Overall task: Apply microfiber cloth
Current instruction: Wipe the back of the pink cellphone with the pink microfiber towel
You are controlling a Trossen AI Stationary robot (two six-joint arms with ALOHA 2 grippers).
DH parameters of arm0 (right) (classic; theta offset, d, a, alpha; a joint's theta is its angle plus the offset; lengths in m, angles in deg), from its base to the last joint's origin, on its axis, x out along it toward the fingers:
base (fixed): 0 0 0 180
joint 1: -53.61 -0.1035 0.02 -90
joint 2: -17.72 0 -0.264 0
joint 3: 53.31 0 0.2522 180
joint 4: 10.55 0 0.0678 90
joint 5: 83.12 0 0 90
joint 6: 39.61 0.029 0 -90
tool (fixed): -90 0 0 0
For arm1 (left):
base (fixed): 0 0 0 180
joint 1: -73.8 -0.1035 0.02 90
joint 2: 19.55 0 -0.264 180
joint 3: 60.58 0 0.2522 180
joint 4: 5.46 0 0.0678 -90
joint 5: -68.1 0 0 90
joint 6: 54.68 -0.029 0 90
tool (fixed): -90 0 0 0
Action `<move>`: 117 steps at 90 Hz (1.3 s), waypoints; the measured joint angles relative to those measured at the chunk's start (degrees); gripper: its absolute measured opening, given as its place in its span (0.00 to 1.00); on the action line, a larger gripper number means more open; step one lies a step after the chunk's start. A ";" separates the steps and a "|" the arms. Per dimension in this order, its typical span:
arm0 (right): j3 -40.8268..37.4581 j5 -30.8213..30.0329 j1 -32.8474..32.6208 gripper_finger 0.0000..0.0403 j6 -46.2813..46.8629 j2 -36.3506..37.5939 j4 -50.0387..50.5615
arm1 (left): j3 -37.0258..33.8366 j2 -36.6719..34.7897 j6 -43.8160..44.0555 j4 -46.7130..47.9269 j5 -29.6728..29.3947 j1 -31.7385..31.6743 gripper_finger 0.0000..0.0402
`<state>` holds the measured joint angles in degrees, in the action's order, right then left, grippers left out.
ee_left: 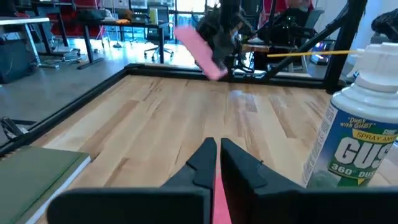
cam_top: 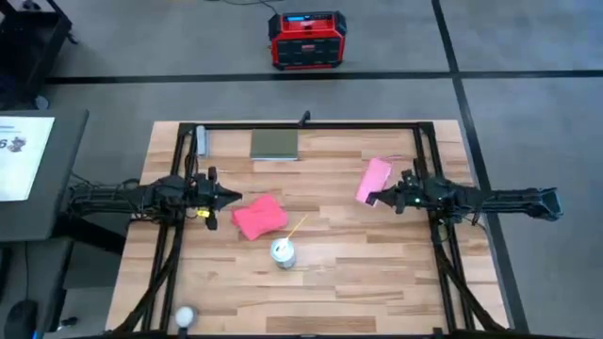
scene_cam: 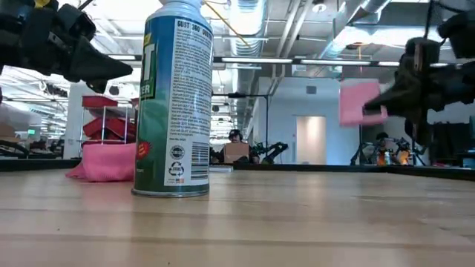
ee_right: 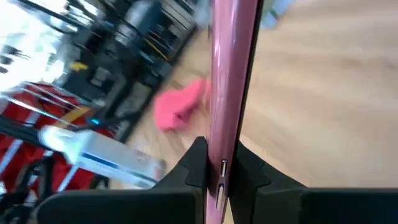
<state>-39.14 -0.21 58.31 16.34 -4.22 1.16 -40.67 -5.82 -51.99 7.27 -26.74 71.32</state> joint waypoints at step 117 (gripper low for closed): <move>4.70 5.49 1.88 0.52 -0.91 -61.67 -47.32 | 0.00 0.01 3.56 -0.42 2.03 0.04 0.00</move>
<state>-34.44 5.28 60.20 15.43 -65.90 -46.16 -40.67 -5.82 -48.43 6.85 -24.71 71.37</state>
